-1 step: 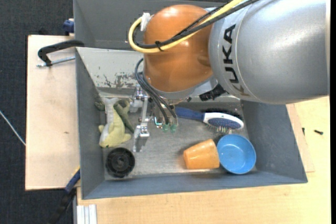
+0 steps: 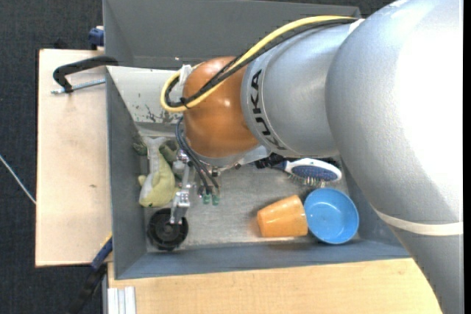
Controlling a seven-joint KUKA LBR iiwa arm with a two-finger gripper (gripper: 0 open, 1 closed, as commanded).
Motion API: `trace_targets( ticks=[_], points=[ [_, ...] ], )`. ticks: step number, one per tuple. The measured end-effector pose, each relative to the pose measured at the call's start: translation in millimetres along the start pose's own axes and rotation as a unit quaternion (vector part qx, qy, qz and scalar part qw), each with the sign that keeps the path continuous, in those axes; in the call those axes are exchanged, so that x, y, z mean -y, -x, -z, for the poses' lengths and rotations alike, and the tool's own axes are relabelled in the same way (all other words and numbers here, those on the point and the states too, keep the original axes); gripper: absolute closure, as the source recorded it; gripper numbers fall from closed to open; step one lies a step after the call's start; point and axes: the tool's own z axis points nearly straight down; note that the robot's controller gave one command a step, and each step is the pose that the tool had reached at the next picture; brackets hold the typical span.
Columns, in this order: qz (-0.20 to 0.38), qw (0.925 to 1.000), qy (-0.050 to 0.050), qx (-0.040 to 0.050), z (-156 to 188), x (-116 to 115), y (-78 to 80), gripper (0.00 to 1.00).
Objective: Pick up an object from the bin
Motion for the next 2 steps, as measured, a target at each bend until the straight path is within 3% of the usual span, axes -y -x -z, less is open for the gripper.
trace_targets(
  ticks=[1, 2],
  points=[
    [-0.05, 0.9987, 0.004, 0.0086, -11.1, 3.0, 3.5, 0.0],
    [-0.048, 0.9988, 0.005, 0.0004, -11.3, -0.6, -0.8, 1.0]
  ],
)
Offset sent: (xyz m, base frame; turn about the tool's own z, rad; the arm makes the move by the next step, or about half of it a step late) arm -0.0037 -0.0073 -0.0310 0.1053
